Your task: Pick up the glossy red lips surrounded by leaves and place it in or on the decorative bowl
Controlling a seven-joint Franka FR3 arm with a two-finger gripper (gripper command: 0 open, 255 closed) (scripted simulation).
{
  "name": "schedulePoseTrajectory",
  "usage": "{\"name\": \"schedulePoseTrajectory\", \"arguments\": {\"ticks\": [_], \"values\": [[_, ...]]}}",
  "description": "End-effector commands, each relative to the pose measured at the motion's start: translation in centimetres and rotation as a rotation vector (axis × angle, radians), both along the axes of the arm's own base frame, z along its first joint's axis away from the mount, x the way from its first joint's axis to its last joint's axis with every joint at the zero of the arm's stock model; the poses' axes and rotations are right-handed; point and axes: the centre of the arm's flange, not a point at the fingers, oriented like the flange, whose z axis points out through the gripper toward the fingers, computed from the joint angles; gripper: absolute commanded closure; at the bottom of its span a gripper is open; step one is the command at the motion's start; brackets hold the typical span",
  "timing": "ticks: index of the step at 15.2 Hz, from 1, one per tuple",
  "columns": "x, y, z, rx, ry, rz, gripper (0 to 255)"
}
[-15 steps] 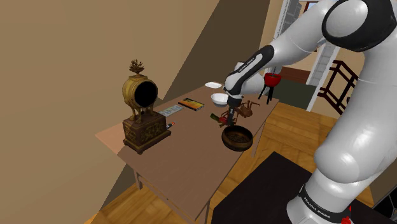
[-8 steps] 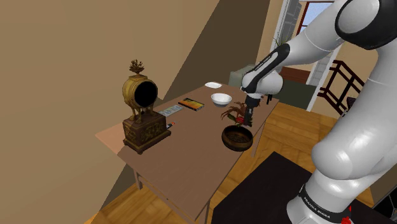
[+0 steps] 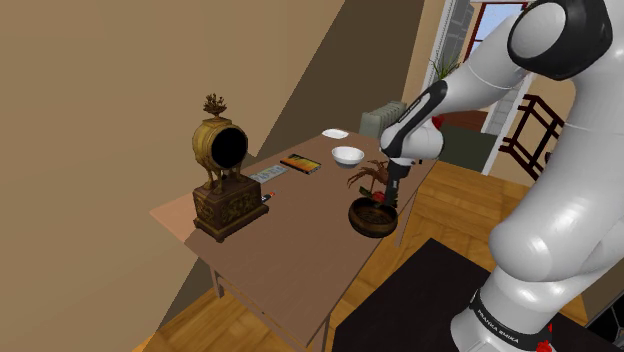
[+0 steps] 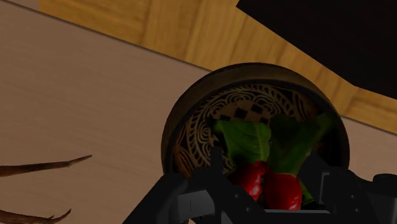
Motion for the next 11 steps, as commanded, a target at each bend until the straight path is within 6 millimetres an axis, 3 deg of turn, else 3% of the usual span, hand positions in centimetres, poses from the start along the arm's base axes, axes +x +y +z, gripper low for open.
{"name": "schedulePoseTrajectory", "arguments": {"ticks": [1, 6, 11], "values": [[-0.1, 0.1, -1.1, -0.001, -0.001, 0.0, 255], [-0.1, 0.1, -3.5, -0.001, -0.001, 0.0, 255], [-0.1, 0.1, -3.5, -0.001, -0.001, 0.0, 255]]}}
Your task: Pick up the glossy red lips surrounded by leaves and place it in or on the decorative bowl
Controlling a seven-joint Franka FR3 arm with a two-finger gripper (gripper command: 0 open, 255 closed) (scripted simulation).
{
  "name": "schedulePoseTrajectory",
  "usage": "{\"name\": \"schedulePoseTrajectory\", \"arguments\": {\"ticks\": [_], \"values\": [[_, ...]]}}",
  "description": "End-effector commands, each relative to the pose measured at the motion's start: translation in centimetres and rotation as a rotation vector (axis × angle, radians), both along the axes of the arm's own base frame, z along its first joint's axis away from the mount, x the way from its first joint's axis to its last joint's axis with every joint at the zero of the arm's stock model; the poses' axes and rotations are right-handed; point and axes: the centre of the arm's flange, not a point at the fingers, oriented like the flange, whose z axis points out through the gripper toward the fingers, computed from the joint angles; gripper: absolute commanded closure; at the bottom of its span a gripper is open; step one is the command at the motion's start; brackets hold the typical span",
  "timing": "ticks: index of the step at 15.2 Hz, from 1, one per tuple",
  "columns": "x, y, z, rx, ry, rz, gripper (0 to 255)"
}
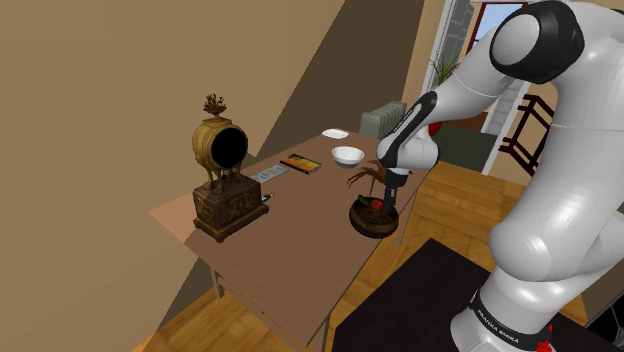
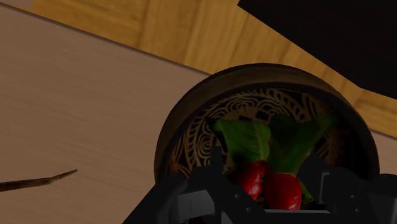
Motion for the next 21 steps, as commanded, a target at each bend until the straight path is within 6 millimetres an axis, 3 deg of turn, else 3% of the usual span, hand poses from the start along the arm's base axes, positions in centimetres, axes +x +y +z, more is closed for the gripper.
{"name": "schedulePoseTrajectory", "arguments": {"ticks": [1, 3, 4, 9, 13, 21], "values": [[0.0, 0.0, 0.0, 0.0, 0.0, 0.0, 255], [0.0, 0.0, 0.0, 0.0, 0.0, 0.0, 255], [0.0, 0.0, 0.0, 0.0, 0.0, 0.0, 0], [0.0, 0.0, 0.0, 0.0, 0.0, 0.0, 0], [-0.3, -0.4, 5.0, 0.0, 0.0, 0.0, 0], [-0.3, -0.4, 5.0, 0.0, 0.0, 0.0, 0]]}}
